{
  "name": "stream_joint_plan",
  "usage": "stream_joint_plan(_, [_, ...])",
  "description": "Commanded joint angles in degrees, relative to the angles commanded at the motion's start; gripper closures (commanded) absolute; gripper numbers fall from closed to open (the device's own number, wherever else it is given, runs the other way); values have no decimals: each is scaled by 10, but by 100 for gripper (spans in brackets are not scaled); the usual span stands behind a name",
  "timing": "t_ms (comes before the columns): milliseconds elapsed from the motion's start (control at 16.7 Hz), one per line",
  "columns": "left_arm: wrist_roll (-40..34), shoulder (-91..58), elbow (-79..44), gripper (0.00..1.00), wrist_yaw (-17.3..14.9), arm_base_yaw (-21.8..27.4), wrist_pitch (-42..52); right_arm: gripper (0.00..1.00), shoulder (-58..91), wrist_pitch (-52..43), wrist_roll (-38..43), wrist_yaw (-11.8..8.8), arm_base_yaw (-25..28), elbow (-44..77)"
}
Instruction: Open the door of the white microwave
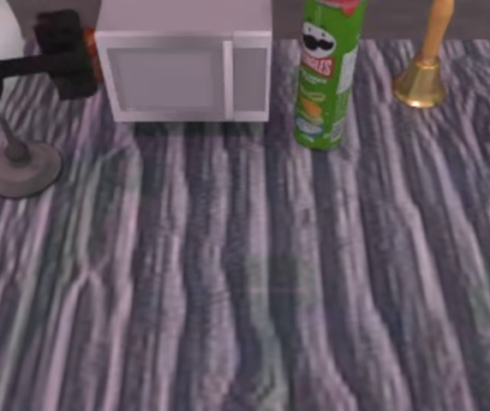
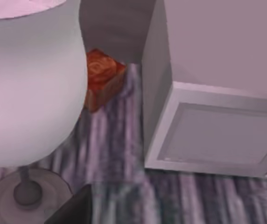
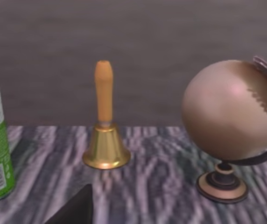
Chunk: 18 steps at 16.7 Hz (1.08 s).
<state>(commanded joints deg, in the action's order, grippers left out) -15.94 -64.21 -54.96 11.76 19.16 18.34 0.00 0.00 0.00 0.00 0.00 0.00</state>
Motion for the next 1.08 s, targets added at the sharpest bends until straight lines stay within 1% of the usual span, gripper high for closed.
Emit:
stream_joint_plan(300, [-71, -295, -236, 0, 47, 79, 71, 0, 0, 0, 0, 0, 0, 0])
stream_joint_plan(540, [-110, -459, -364, 0, 76, 127, 122, 0, 0, 0, 0, 0, 0, 0])
stream_joint_plan(780, [-128, -536, -427, 0, 92, 151, 153, 0, 0, 0, 0, 0, 0, 0])
stream_joint_plan(1080, [-128, -539, -429, 0, 92, 150, 154, 0, 0, 0, 0, 0, 0, 0])
